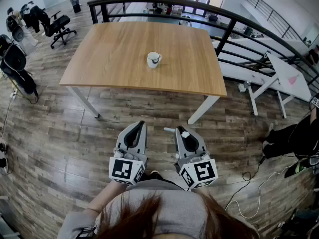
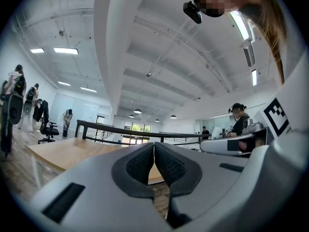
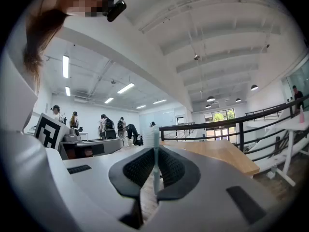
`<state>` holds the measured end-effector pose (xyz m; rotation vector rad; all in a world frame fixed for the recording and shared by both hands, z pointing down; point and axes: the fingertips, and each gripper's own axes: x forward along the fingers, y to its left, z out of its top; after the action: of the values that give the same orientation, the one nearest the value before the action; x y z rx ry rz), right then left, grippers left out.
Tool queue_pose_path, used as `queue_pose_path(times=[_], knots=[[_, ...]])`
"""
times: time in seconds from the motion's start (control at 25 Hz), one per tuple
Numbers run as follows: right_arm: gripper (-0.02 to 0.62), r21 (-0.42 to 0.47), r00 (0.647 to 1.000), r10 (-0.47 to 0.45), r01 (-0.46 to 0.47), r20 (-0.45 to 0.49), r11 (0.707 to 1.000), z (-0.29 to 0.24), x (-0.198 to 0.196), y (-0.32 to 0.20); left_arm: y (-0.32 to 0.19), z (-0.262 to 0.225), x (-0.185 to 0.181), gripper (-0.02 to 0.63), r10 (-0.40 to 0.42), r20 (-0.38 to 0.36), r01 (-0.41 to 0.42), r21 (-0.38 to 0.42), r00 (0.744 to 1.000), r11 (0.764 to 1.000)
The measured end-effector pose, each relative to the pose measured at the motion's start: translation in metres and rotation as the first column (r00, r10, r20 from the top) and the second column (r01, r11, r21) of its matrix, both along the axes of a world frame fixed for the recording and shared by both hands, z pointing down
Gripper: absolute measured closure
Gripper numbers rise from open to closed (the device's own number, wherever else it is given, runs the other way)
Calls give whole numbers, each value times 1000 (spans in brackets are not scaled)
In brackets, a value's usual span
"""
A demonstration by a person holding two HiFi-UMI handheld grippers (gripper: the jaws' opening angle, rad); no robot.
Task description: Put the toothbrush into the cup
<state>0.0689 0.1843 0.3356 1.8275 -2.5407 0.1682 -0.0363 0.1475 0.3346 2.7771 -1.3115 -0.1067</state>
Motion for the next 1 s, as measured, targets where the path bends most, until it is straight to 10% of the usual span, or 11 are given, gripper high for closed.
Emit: queue_pose_path(times=[1.0], knots=[[561, 78, 1000, -26, 26, 0, 997, -3, 22, -18, -10, 6, 16, 598, -47, -13, 48, 37, 999, 998]])
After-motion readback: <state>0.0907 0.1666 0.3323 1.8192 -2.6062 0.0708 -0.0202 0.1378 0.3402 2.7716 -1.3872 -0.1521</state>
